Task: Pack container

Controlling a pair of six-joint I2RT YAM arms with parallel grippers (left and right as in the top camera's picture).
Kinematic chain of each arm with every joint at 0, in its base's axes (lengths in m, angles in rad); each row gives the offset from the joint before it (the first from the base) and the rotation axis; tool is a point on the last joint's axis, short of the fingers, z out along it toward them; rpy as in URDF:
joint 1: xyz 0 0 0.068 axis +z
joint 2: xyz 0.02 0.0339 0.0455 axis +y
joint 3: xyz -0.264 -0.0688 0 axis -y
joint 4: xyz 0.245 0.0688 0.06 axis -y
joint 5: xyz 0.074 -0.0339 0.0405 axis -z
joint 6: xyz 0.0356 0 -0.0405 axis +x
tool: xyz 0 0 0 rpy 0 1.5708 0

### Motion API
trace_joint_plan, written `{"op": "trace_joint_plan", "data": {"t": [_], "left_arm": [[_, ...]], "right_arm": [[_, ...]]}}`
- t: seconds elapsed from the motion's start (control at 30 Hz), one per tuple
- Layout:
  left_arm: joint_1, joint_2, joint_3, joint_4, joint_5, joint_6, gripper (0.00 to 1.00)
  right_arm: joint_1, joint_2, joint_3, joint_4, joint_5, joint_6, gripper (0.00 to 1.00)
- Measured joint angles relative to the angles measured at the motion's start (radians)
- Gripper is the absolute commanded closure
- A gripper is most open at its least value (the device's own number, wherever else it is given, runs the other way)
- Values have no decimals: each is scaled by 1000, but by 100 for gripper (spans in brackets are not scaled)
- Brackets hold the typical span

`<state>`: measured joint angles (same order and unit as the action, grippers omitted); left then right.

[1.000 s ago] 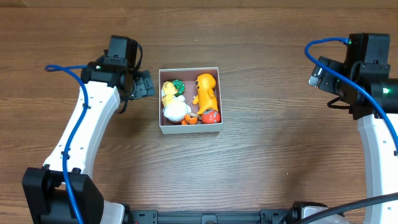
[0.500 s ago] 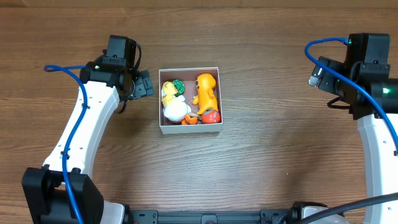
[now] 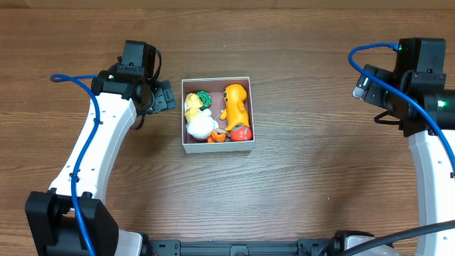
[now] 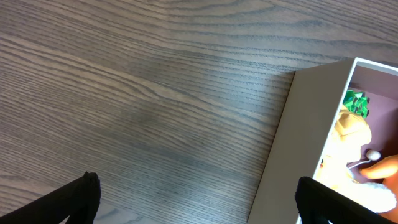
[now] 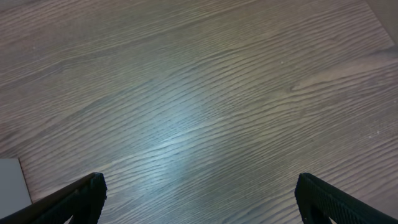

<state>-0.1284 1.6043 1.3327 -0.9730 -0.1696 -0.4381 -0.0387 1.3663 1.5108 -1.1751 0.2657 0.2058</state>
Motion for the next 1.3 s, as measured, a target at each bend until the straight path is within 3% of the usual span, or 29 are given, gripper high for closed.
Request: {"op": "trace_joint_plan", "data": {"t": [0.7,0.93,1.3], "left_arm": [[0,0,0,0,0,0,0],[0,0,0,0,0,0,0],[0,0,0,0,0,0,0]], "right_arm": [[0,-44,-10,0,0,0,0],[0,-487,-11,-1,0,0,0],[0,-924,-84,10,-111,0,0]]}}
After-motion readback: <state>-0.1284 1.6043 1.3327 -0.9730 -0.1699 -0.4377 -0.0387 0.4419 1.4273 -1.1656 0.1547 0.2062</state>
